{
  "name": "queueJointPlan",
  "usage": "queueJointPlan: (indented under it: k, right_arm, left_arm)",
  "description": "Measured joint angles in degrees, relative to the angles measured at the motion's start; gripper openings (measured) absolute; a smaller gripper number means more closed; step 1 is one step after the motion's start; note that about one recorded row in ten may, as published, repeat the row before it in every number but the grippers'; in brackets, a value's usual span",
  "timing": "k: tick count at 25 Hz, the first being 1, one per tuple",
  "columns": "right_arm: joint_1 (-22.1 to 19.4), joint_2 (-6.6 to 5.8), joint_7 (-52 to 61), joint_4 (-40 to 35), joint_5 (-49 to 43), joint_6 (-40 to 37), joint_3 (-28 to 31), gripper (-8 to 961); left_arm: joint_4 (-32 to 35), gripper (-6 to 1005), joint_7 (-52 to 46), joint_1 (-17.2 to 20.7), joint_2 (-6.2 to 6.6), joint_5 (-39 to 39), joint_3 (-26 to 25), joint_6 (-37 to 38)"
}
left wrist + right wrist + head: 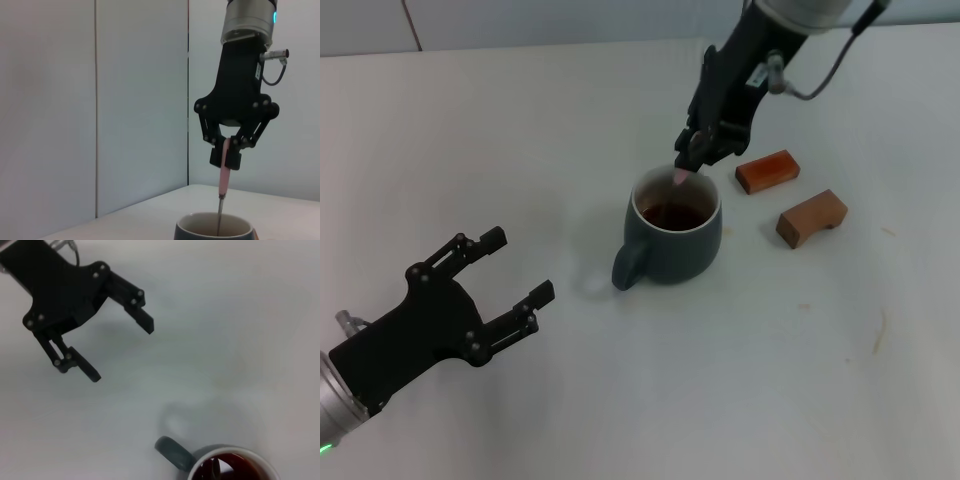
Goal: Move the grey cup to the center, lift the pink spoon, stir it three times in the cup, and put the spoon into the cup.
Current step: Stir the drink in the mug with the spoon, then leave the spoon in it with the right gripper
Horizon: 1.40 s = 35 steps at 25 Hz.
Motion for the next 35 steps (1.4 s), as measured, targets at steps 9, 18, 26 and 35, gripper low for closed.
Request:
queueJointPlan:
  k: [9,18,26,35]
  right_arm:
    - [0.9,0.52,0.4,0.4,-0.7,0.6,-0.3,126]
    - [1.2,0.34,2.8,0.0,-3.6,1.0,-0.2,126]
    - [1.4,0.79,3.4,-1.4,-4.6,-2.6,-0.4,126]
    - [1.4,1.22,3.8,-2.7,-5.3,-0.6,-0.3,126]
  left_arm:
    - [0.0,808,0.0,0.1,0.11,0.0,0.0,0.0]
    - [0.0,808,0.0,0.2,0.10,0.0,0.2,0.4]
    - [0.0,809,-0.1,0.4,0.10,0.0,0.4,0.5]
    - [0.0,808,-0.1,0.5,0.09,0.0,0.4,0.6]
